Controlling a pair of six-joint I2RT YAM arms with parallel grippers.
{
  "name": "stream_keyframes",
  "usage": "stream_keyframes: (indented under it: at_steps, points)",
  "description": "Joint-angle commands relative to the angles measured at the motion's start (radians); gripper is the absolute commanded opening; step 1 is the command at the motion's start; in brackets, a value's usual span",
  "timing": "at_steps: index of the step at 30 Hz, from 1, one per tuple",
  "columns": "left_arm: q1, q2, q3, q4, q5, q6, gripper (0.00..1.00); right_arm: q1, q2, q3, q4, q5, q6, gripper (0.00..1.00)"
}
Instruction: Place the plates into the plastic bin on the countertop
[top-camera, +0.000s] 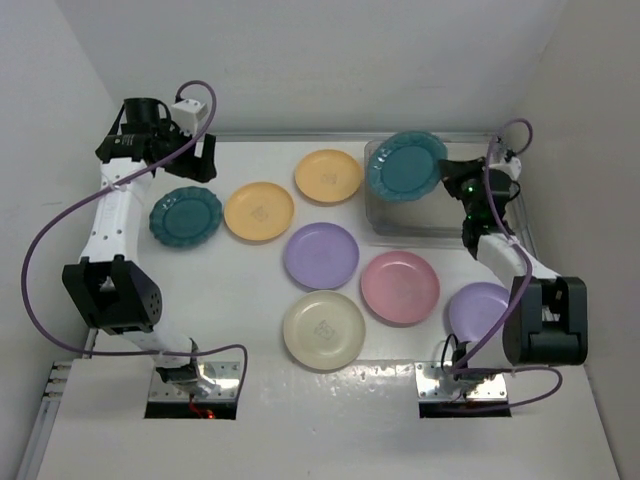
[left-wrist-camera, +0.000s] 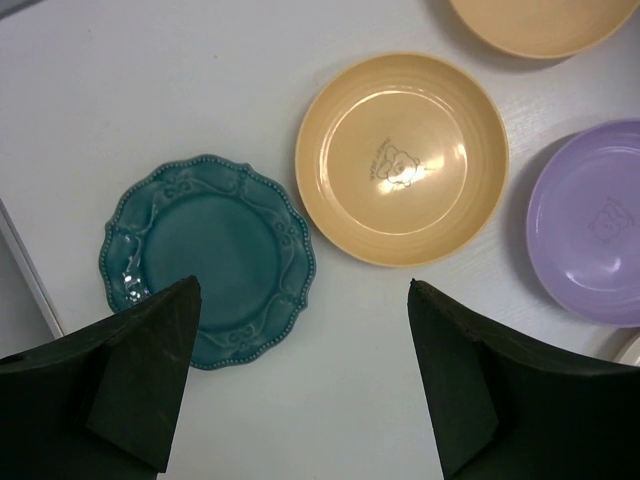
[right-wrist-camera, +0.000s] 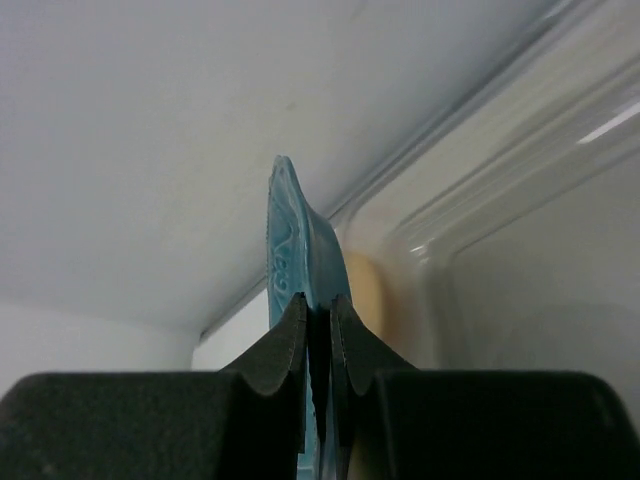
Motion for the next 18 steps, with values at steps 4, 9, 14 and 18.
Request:
stream_keyframes:
  at_steps: [4,9,14,18]
  points:
    - [0.047,-0.065,-0.018,0.028,0.055,-0.005,0.86,-0.108,-0.017,-0.066,0.201,0.182,0.116,0.0]
    - [0.103,-0.076,-0.036,0.028,0.064,-0.005,0.84,-0.128,0.076,-0.023,0.15,0.182,0.082,0.0]
    - [0.15,-0.085,-0.067,0.037,0.055,0.005,0.84,-0.136,0.148,0.053,-0.021,0.159,-0.008,0.14]
    - [0.221,-0.073,-0.122,0.086,0.012,-0.05,0.84,-0.139,0.165,0.107,-0.205,0.193,-0.092,0.44]
